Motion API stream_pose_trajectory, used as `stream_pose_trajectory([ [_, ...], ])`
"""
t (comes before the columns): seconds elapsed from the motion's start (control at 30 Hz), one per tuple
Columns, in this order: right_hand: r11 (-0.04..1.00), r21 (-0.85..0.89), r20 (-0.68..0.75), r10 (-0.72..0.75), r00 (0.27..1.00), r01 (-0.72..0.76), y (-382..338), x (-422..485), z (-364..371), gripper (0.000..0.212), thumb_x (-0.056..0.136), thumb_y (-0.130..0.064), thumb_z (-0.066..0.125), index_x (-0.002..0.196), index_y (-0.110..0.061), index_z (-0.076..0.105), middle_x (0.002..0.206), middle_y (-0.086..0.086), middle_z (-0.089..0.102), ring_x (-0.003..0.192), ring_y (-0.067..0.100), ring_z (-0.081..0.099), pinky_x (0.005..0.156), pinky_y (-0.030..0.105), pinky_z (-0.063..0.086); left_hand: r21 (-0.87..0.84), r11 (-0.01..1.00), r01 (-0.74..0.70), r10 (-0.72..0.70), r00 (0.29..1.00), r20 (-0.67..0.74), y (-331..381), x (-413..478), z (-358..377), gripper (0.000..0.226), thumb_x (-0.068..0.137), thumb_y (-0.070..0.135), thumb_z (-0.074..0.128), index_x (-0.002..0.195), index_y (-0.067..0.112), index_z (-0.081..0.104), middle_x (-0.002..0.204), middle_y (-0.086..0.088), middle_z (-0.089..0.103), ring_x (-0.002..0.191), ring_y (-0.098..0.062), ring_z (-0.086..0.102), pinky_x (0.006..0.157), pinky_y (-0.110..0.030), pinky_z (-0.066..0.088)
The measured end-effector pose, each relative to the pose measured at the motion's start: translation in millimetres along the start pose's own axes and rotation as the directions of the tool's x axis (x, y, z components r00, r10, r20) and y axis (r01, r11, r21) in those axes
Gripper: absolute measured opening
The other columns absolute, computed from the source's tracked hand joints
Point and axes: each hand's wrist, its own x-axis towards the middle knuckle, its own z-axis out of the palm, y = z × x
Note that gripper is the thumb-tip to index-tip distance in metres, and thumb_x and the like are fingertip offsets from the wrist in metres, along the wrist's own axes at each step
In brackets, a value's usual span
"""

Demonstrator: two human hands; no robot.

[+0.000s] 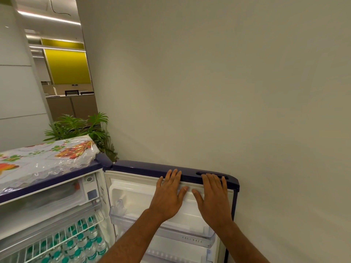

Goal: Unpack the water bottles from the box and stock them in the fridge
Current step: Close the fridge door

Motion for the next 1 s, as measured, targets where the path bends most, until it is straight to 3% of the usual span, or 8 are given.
stream_pose_trajectory([
  [0.1, 1.000, -0.008, 0.007, -0.020, 1.000, 0.020, -5, -8, -5, 0.065, 0.094, -0.056, 0.033, 0.131, -0.010, 0.058, 0.129, 0.009, 0.062, 0.123, 0.029, 0.057, 0.110, 0.053, 0.039, -0.008, 1.000, -0.009, 0.009, 1.000, -0.010, -1, -7, 0, 0.130, 0.058, 0.090, -0.036, 0.165, 0.028, 0.002, 0.174, 0.006, -0.002, 0.160, -0.015, -0.007, 0.120, -0.030, -0.015],
  [0.2, 0.998, -0.055, 0.004, -0.029, 1.000, 0.029, -12, -19, -10, 0.065, 0.093, -0.057, 0.034, 0.132, -0.010, 0.057, 0.128, 0.009, 0.061, 0.122, 0.030, 0.055, 0.111, 0.052, 0.037, -0.024, 1.000, -0.020, 0.019, 0.999, -0.029, -6, -17, -1, 0.138, 0.051, 0.089, -0.042, 0.165, 0.027, 0.003, 0.174, 0.006, 0.000, 0.161, -0.015, -0.005, 0.119, -0.029, -0.016],
  [0.4, 0.991, -0.131, 0.078, -0.019, 0.997, 0.029, -35, -51, -32, 0.069, 0.087, -0.060, 0.037, 0.128, -0.010, 0.061, 0.122, 0.011, 0.063, 0.113, 0.033, 0.059, 0.101, 0.051, 0.045, -0.038, 0.997, -0.071, 0.069, 0.996, -0.062, -17, -47, -7, 0.128, 0.062, 0.085, -0.039, 0.166, 0.027, 0.008, 0.174, 0.007, 0.005, 0.161, -0.013, -0.002, 0.122, -0.027, -0.011],
  [0.47, 0.989, -0.145, 0.146, -0.022, 0.989, 0.044, -43, -62, -44, 0.066, 0.084, -0.060, 0.052, 0.127, -0.011, 0.063, 0.119, 0.011, 0.065, 0.110, 0.033, 0.062, 0.094, 0.051, 0.050, -0.043, 0.996, -0.075, 0.072, 0.996, -0.060, -19, -59, -12, 0.120, 0.070, 0.084, -0.033, 0.166, 0.027, 0.010, 0.173, 0.008, 0.007, 0.161, -0.013, 0.000, 0.123, -0.027, -0.010],
  [0.57, 0.987, -0.145, 0.175, -0.042, 0.984, 0.068, -57, -77, -59, 0.074, 0.071, -0.060, 0.075, 0.127, -0.012, 0.064, 0.118, 0.010, 0.068, 0.107, 0.032, 0.065, 0.090, 0.050, 0.052, -0.046, 0.997, -0.066, 0.062, 0.995, -0.079, -22, -78, -21, 0.077, 0.102, 0.067, 0.001, 0.166, 0.026, 0.014, 0.173, 0.009, 0.009, 0.160, -0.012, 0.003, 0.121, -0.023, -0.011],
  [0.67, 0.986, -0.102, 0.307, -0.094, 0.947, 0.131, -73, -88, -84, 0.083, 0.087, -0.075, 0.036, 0.151, -0.020, 0.035, 0.152, 0.002, 0.042, 0.139, 0.025, 0.040, 0.115, 0.044, 0.029, -0.059, 0.997, -0.052, 0.047, 0.995, -0.087, -28, -97, -32, 0.059, 0.111, 0.049, 0.020, 0.165, 0.028, 0.015, 0.172, 0.011, 0.010, 0.160, -0.008, 0.003, 0.118, -0.017, -0.015],
  [0.77, 0.988, -0.028, 0.424, -0.125, 0.897, 0.152, -82, -98, -104, 0.133, 0.048, -0.087, -0.034, 0.153, -0.028, 0.021, 0.158, -0.009, 0.030, 0.144, 0.013, 0.030, 0.121, 0.033, 0.014, -0.079, 0.996, -0.048, 0.040, 0.995, -0.093, -35, -117, -40, 0.057, 0.111, 0.048, 0.021, 0.165, 0.030, 0.016, 0.172, 0.013, 0.011, 0.159, -0.005, 0.004, 0.116, -0.013, -0.016],
  [1.0, 0.948, 0.188, 0.452, -0.317, 0.834, 0.258, -101, -120, -123, 0.124, 0.051, -0.085, -0.032, 0.151, -0.036, 0.024, 0.150, -0.023, 0.036, 0.136, -0.005, 0.035, 0.115, 0.011, 0.007, -0.191, 0.981, -0.035, 0.021, 0.997, -0.075, -67, -166, -68, 0.058, 0.107, 0.052, 0.021, 0.162, 0.035, 0.026, 0.169, 0.018, 0.020, 0.147, 0.012, 0.001, 0.108, 0.001, -0.012],
])
